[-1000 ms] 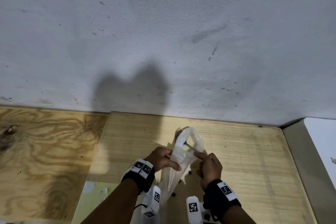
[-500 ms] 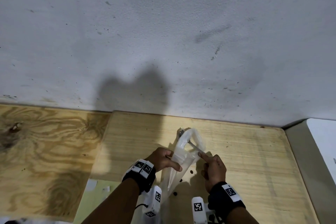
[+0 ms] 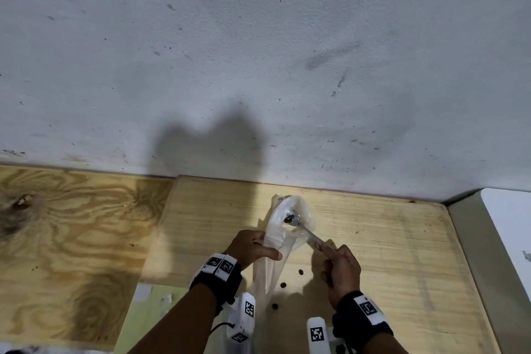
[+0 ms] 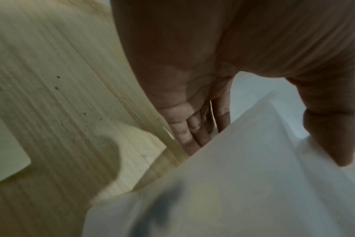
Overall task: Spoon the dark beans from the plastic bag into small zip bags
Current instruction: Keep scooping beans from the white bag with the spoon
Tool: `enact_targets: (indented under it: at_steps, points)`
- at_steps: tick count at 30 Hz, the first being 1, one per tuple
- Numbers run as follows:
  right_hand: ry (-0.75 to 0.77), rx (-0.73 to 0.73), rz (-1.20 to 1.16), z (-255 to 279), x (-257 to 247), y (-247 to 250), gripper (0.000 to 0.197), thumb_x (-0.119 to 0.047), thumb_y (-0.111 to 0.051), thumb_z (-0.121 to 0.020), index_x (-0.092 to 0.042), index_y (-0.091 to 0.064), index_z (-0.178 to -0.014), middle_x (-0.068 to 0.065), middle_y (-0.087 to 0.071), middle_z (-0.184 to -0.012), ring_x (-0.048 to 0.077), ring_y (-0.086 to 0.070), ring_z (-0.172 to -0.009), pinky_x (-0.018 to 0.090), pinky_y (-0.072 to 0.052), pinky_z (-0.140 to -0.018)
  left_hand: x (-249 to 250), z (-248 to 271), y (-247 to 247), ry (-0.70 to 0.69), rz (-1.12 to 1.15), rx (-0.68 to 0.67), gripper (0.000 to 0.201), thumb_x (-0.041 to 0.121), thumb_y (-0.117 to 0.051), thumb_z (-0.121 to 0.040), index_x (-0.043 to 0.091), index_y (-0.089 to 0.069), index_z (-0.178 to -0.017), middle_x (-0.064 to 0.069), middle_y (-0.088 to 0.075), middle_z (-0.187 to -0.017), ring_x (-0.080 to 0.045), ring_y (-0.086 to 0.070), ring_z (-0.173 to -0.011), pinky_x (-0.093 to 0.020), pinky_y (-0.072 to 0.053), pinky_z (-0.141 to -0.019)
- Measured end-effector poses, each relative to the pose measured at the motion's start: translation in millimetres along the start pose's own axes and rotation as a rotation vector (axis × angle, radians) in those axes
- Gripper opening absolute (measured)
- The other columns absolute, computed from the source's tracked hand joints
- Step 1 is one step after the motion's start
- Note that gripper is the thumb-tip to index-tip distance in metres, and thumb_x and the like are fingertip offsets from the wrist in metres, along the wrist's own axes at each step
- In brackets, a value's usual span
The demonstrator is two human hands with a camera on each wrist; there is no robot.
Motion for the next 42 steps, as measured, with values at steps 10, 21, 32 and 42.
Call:
enact_targets:
  at_steps: [10, 21, 32, 42]
  points:
    - [0.128, 0.050, 0.096, -4.9, -12.4, 9.9, 0.056, -0.003, -0.073, -0.080, -0.024, -0.028, -0.053, 0.010, -0.036, -0.069, 0.014, -0.021, -0.049, 0.024, -0.021, -0.045, 1.8, -0.7, 3.7, 0.070, 0.096, 0.064, 0.065, 0.036, -0.088, -0.040, 0.018, -0.076, -0.101, -0.002, -0.076, -0.101, -0.024, -0.069, -0.101, -0.045, -0.054, -0.096]
    - [0.212, 0.113, 0.244, 2.4, -10.6, -21.2, 0.054, -0.005, -0.076, -0.073, -0.021, -0.029, -0.052, 0.003, -0.027, -0.058, 0.019, -0.027, -0.061, 0.033, -0.030, -0.059, 3.7, 9.5, -12.6, -0.031, 0.014, -0.040, 0.056, 0.033, -0.089, -0.049, 0.022, -0.075, -0.103, 0.003, -0.076, -0.101, -0.015, -0.070, -0.099, -0.041, -0.053, -0.097]
    - [0.286, 0.201, 0.247, 15.4, -21.9, -15.4, 0.054, -0.004, -0.077, -0.072, -0.019, -0.028, -0.055, 0.002, -0.025, -0.059, 0.017, -0.026, -0.058, 0.030, -0.032, -0.062, -1.5, 2.6, -0.2, 0.023, 0.138, 0.046, 0.057, 0.032, -0.088, -0.047, 0.017, -0.077, -0.100, -0.004, -0.076, -0.101, -0.026, -0.070, -0.100, -0.049, -0.053, -0.097]
    - [0.481, 0.194, 0.480, 26.0, -32.5, -31.7, 0.040, 0.001, -0.066, -0.080, -0.011, -0.033, -0.059, 0.006, -0.032, -0.058, 0.018, -0.027, -0.055, 0.019, -0.029, -0.049, -3.1, -1.0, -2.2, 0.043, 0.311, 0.043, 0.050, 0.014, -0.080, -0.057, 0.008, -0.073, -0.106, -0.012, -0.075, -0.103, -0.032, -0.069, -0.103, -0.042, -0.054, -0.094]
Point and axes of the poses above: each hand's wrist, its own z-axis away from the middle knuckle, its own y-axis out of the back of the hand, x = y × z, the point moved 2 cm from there along -z, towards the middle knuckle
